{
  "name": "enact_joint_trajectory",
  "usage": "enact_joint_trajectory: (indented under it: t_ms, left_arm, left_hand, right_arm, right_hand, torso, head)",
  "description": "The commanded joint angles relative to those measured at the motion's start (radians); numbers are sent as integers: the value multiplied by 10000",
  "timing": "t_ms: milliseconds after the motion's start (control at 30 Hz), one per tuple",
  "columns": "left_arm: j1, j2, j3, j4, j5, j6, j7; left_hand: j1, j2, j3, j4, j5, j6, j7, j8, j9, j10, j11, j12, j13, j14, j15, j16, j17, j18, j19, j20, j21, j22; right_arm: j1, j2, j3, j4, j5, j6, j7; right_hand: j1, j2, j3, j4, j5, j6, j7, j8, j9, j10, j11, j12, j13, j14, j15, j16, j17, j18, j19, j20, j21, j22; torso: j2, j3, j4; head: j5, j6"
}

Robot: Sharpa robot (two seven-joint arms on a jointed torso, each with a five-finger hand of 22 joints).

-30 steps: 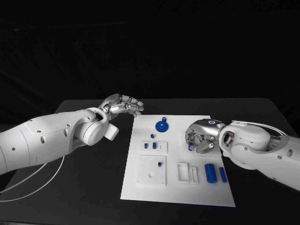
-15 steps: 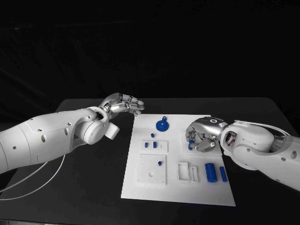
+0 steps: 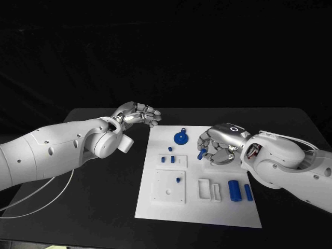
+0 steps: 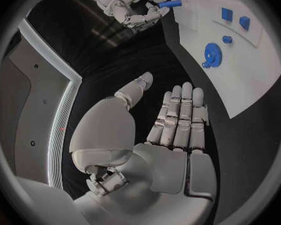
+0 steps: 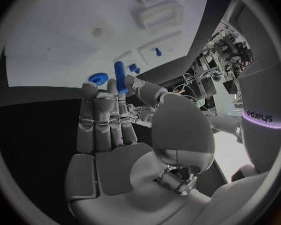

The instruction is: Assemble the parts on the task board

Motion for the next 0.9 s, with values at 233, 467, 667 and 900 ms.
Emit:
enact_joint_trajectory:
  t_ms: [233,467,667,900]
  left_arm:
    - [10,80,6,8,-33,111,85]
    - [11,150,5,9,-35,144,64]
    - [11,159,6,14,-35,160,62]
    - [11,135,6,14,-35,202,19]
  left_hand:
    - [31,4,-16,61,23,-78,-12,44,-17,-76,-11,7,-12,-78,-3,-45,19,203,-47,27,-69,18]
    - [28,1,-19,61,22,-78,-13,47,-17,-74,-11,9,-15,-77,-3,-50,26,203,-48,28,-72,21]
    - [27,1,-20,62,22,-78,-13,48,-17,-73,-11,10,-16,-77,-2,-53,29,203,-48,28,-73,23]
    - [21,2,-23,66,20,-78,-12,51,-17,-71,-12,11,-18,-79,-1,-59,35,202,-50,30,-77,26]
  right_arm:
    - [-294,725,2,437,296,-173,459]
    - [-720,1528,-23,287,139,143,538]
    - [-897,1945,-170,79,-568,227,543]
    - [-968,2094,-316,-75,-835,439,477]
  right_hand:
    - [-2,55,50,5,21,83,-2,39,242,265,-207,26,42,-25,-82,42,17,234,61,-20,61,192]
    - [-26,110,31,-31,21,59,5,27,273,245,-204,24,73,-29,-78,39,26,234,60,-30,78,192]
    - [-36,147,21,-79,22,44,9,19,296,229,-202,22,95,-34,-76,35,32,234,52,-35,87,191]
    - [-41,165,13,-153,22,43,6,18,326,223,-204,25,124,-32,-78,35,42,234,45,-41,101,192]
  torso:
    - [4,-5,-6]
    - [3,-9,1]
    - [4,-9,11]
    - [1,-6,-4]
  head:
    - [118,-59]
    - [234,-108]
    - [304,-173]
    - [379,-270]
